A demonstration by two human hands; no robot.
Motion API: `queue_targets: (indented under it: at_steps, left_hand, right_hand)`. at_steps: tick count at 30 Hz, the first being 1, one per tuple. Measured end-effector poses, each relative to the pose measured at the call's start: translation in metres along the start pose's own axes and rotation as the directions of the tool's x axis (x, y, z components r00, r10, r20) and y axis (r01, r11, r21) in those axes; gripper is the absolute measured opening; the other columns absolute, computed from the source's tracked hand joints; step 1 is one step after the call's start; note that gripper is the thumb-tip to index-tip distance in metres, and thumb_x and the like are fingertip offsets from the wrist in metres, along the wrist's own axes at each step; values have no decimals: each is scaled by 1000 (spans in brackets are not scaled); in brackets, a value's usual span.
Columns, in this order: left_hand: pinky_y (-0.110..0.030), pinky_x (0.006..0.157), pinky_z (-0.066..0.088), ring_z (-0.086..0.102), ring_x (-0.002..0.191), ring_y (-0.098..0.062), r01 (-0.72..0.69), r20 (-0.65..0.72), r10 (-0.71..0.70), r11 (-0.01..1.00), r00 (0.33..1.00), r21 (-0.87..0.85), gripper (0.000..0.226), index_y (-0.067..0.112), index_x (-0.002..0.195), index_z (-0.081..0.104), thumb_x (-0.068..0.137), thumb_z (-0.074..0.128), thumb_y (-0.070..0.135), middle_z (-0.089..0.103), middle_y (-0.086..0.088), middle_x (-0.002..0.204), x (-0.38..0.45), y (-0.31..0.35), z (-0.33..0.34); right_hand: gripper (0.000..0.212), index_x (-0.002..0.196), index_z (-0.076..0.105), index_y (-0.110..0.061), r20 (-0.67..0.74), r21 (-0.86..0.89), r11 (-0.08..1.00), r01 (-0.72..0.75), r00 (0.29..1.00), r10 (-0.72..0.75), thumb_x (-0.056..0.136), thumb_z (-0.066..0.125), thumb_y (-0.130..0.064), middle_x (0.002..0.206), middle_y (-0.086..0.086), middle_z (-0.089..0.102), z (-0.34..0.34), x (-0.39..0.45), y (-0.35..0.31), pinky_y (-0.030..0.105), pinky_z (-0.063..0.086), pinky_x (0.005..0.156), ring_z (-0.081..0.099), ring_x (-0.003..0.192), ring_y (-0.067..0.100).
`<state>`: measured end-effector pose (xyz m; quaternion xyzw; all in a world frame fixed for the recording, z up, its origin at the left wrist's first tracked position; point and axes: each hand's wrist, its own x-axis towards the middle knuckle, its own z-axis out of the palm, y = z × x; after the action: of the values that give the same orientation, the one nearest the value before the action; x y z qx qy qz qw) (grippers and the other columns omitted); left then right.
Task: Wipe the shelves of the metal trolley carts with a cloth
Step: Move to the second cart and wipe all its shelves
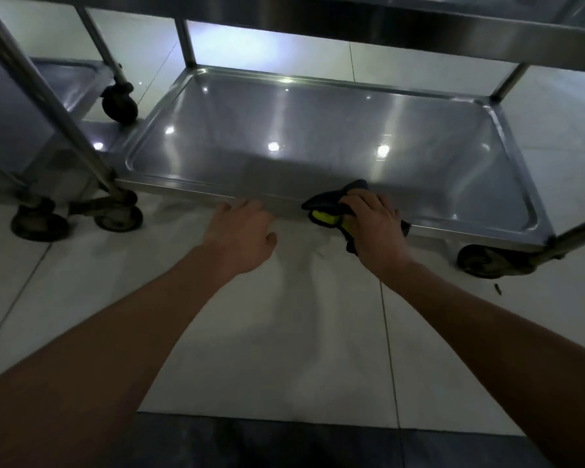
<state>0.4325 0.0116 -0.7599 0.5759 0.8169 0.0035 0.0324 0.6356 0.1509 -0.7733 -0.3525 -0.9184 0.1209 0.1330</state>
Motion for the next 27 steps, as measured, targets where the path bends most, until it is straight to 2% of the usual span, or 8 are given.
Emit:
queue_targets:
  at_steps: [5, 10, 14, 21, 24, 27]
  left_hand:
    - [-40, 106, 28, 45, 130, -26, 24, -6, -25, 993, 1000, -112, 45, 20, 136, 58, 97, 50, 39, 54, -6, 139, -32, -46, -24]
    - [-45, 103, 33, 44, 128, -27, 79, 99, -71, 993, 993, -82, 45, 23, 138, 54, 98, 45, 42, 54, -4, 138, -106, -109, -66]
    - [-43, 103, 32, 43, 129, -26, 195, 129, -183, 977, 975, -90, 45, 23, 140, 52, 99, 43, 42, 53, -3, 140, -172, -159, -114]
    - [-45, 106, 31, 42, 132, -24, 363, 188, -343, 928, 920, -83, 44, 25, 139, 50, 100, 42, 44, 50, 1, 143, -254, -215, -195]
    - [-44, 105, 31, 43, 130, -23, 427, 176, -405, 897, 897, -113, 43, 25, 137, 51, 100, 42, 44, 52, 1, 141, -286, -233, -236]
    - [-45, 107, 30, 41, 133, -22, 509, 173, -484, 847, 858, -153, 43, 27, 139, 51, 100, 43, 44, 50, 3, 145, -319, -246, -284]
  right_hand:
    - [31, 126, 59, -13, 27, 87, 996, 22, 999, -24, 96, 53, -9, 129, 10, 56, -2, 16, -65, 52, 42, 97, 47, 116, 36]
    - [24, 118, 62, -12, 113, 207, 978, -22, 994, -2, 100, 47, -12, 113, 12, 60, -15, 26, -159, 51, 46, 93, 53, 108, 35]
    - [21, 115, 63, -12, 186, 336, 941, 34, 977, -101, 101, 48, -10, 113, 8, 63, -38, 17, -245, 54, 49, 89, 61, 99, 36]
    - [23, 118, 61, -15, 311, 412, 902, 129, 911, -272, 104, 43, -11, 116, 6, 62, -79, 7, -371, 54, 51, 86, 60, 99, 39]
    - [24, 120, 60, -19, 341, 428, 889, 162, 882, -325, 105, 43, -14, 117, 1, 61, -110, 4, -419, 50, 50, 90, 61, 100, 34]
    - [24, 116, 62, -22, 321, 432, 888, 154, 895, -311, 102, 48, -8, 115, -6, 60, -150, -4, -469, 45, 47, 94, 58, 103, 26]
